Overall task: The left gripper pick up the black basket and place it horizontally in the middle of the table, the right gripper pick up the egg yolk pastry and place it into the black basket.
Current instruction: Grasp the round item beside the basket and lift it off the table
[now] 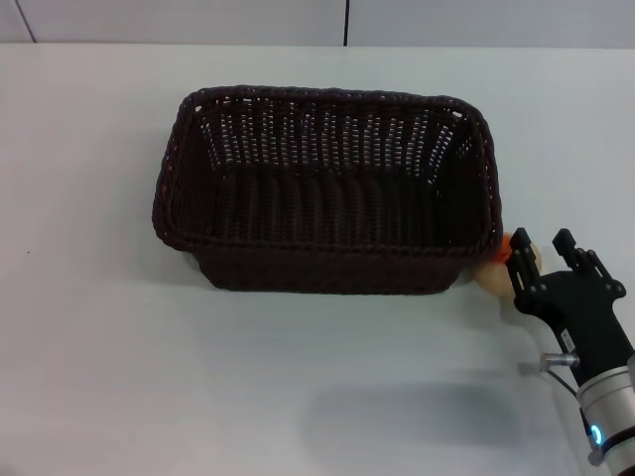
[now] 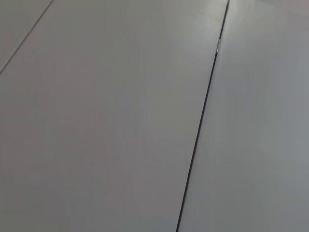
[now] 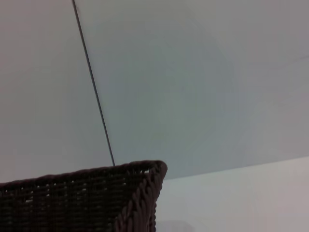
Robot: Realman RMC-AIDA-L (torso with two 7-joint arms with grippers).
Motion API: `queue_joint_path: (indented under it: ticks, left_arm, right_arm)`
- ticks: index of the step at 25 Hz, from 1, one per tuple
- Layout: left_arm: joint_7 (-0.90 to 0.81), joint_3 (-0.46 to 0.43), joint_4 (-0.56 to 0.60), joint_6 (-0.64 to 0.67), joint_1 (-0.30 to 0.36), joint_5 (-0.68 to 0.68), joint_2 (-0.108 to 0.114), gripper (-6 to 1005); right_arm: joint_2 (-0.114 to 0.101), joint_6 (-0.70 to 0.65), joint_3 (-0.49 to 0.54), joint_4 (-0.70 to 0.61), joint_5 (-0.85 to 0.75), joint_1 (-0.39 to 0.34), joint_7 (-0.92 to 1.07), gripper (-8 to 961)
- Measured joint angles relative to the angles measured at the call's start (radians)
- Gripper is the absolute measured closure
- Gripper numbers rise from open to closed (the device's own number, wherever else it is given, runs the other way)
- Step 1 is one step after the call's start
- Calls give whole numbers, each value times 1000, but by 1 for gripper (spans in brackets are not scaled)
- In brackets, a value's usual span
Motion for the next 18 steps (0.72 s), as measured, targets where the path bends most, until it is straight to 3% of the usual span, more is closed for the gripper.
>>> queue_joint_path:
  ticks: [18]
  left_arm:
    - [6, 5, -9, -7, -4, 0, -1, 580]
  right_arm:
    - [0, 118, 0, -24, 29, 64, 7, 453]
